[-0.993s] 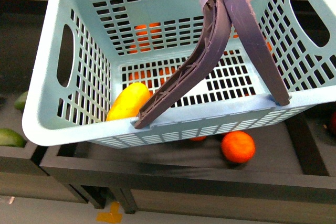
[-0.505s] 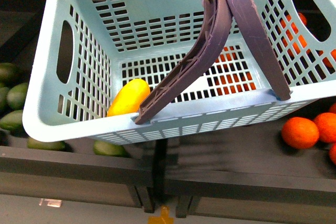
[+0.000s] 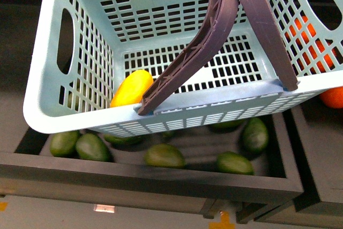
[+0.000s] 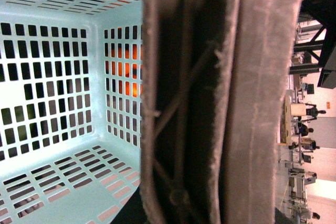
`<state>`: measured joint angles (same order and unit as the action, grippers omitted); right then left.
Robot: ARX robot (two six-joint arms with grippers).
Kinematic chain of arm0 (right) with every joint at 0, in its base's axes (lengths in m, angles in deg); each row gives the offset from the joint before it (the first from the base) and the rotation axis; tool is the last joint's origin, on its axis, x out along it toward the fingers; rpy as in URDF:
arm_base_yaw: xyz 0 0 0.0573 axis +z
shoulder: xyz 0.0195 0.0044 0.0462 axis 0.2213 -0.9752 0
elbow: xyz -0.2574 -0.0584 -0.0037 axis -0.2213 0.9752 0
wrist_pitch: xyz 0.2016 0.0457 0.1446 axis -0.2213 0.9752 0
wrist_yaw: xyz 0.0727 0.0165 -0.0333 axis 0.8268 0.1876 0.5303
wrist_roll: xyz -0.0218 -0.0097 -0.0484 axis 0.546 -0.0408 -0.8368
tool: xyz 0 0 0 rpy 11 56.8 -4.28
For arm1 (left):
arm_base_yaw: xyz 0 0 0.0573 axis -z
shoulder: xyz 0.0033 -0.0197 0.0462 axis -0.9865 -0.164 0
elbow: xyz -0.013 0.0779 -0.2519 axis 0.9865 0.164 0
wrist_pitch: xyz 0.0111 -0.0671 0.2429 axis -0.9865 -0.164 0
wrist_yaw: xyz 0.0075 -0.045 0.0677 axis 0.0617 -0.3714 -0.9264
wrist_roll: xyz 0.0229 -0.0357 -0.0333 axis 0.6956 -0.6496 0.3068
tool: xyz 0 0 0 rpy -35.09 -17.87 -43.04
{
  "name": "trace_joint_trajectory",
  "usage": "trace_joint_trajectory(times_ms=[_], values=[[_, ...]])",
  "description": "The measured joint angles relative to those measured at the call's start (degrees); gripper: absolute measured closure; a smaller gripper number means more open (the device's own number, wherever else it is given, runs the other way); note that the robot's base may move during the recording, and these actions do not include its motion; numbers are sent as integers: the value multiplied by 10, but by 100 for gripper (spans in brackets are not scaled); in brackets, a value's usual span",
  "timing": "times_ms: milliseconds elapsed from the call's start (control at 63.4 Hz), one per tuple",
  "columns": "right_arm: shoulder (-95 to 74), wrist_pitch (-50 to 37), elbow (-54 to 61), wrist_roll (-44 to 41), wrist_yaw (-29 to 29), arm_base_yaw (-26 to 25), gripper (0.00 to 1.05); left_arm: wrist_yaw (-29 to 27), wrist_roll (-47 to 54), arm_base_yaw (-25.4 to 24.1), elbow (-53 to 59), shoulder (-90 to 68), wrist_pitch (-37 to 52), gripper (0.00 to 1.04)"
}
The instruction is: Pick mango and avocado into basket
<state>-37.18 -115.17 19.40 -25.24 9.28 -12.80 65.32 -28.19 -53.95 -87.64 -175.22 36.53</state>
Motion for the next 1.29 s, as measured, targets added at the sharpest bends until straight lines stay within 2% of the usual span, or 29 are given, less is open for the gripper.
trace_joint_trajectory(times_ms=[757,946,1293], values=[[0,0,0,0,4,0,9,1,1,-2,0,0,0,91],[0,0,0,0,2,0,9,-14,7,-11,0,0,0,91],[0,0,0,0,1,0,9,6,3,1,0,0,0,91]])
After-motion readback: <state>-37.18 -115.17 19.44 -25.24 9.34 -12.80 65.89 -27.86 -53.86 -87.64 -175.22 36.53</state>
